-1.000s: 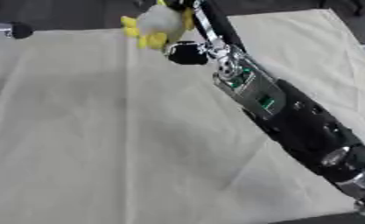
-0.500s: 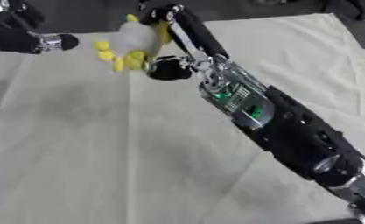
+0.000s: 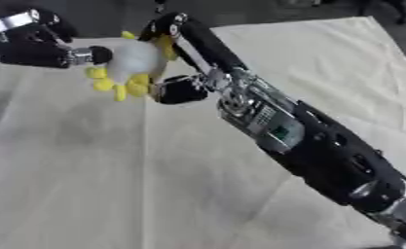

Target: Pick up the objects with one hand, pass them to the other hand, and then place them into the box on the other side of the table.

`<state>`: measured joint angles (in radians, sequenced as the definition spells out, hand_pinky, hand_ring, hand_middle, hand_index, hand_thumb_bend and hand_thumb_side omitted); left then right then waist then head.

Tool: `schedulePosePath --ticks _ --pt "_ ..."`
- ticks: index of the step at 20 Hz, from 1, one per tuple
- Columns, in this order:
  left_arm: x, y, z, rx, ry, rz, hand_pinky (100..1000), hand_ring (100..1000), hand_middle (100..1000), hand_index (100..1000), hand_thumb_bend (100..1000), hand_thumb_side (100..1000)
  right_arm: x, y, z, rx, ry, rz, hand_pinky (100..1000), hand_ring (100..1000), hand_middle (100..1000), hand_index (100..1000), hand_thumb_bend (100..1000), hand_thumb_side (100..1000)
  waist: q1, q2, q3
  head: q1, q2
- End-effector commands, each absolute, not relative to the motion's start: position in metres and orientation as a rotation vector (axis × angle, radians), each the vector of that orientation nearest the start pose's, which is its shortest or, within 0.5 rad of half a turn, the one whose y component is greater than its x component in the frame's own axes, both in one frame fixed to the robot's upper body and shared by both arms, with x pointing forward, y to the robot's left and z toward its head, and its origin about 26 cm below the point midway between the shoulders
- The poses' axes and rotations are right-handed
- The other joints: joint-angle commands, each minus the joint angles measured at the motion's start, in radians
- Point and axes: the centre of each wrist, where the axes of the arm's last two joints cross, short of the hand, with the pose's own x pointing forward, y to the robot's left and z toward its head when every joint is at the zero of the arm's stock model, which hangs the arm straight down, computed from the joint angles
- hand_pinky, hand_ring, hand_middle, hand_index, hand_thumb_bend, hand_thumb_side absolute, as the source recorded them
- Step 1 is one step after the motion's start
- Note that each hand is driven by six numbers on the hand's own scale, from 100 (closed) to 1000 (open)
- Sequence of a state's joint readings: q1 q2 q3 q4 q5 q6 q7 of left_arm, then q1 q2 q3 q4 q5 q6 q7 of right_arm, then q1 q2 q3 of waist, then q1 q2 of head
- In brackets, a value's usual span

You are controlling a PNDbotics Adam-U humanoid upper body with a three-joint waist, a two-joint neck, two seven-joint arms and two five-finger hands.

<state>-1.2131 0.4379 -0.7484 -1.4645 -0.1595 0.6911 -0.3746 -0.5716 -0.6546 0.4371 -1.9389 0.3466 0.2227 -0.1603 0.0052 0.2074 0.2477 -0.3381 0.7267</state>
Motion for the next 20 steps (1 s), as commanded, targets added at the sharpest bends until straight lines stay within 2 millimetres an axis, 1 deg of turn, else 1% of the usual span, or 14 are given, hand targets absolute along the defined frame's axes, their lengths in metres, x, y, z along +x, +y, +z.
schedulePosePath --ticks 1,5,11,12,13,15,17,18,19,20 --pt "0.372 0.061 0.308 0.392 -1.496 -1.485 823 802 759 825 635 736 0.304 -0.195 0.241 -0.683 -2.238 1.013 764 571 318 508 261 100 0.008 -0.003 0.000 -0.002 -0.005" --pt "0.373 0.056 0.305 0.311 -1.466 -1.536 825 806 758 820 620 753 0.300 -0.192 0.244 -0.663 -2.269 1.031 765 571 319 509 259 100 0.007 0.001 -0.002 -0.001 -0.002" --pt "0.373 0.049 0.296 0.152 -1.392 -1.633 825 808 749 811 597 791 0.300 -0.191 0.246 -0.636 -2.307 1.033 764 570 319 509 256 100 0.008 0.005 -0.005 0.002 0.001" --pt "0.374 0.048 0.294 0.122 -1.377 -1.645 823 805 741 804 565 784 0.300 -0.190 0.246 -0.631 -2.315 1.034 765 570 320 510 256 100 0.008 0.006 -0.006 0.004 0.002" --pt "0.375 0.047 0.293 0.093 -1.363 -1.653 822 804 738 802 557 781 0.300 -0.190 0.247 -0.626 -2.320 1.035 765 570 320 510 256 100 0.008 0.007 -0.006 0.004 0.002" --pt "0.378 0.047 0.291 0.036 -1.335 -1.664 815 795 719 768 514 773 0.300 -0.190 0.246 -0.622 -2.323 1.036 764 570 320 510 257 100 0.008 0.008 -0.007 0.005 0.003" --pt "0.381 0.046 0.289 0.001 -1.303 -1.667 807 783 698 761 462 757 0.300 -0.190 0.247 -0.620 -2.325 1.034 759 566 317 507 261 100 0.007 0.008 -0.007 0.007 0.003" --pt "0.383 0.045 0.288 -0.013 -1.289 -1.663 803 772 680 746 405 731 0.300 -0.191 0.247 -0.624 -2.322 1.028 744 556 308 499 275 100 0.007 0.008 -0.008 0.009 0.003" --pt "0.384 0.044 0.287 -0.027 -1.279 -1.658 798 755 650 713 388 722 0.300 -0.192 0.246 -0.635 -2.316 1.021 738 551 305 496 270 100 0.006 0.009 -0.009 0.010 0.002" --pt "0.386 0.044 0.286 -0.042 -1.269 -1.649 793 737 623 683 172 574 0.300 -0.194 0.245 -0.647 -2.308 1.015 737 550 304 496 288 100 0.006 0.009 -0.009 0.010 0.001"
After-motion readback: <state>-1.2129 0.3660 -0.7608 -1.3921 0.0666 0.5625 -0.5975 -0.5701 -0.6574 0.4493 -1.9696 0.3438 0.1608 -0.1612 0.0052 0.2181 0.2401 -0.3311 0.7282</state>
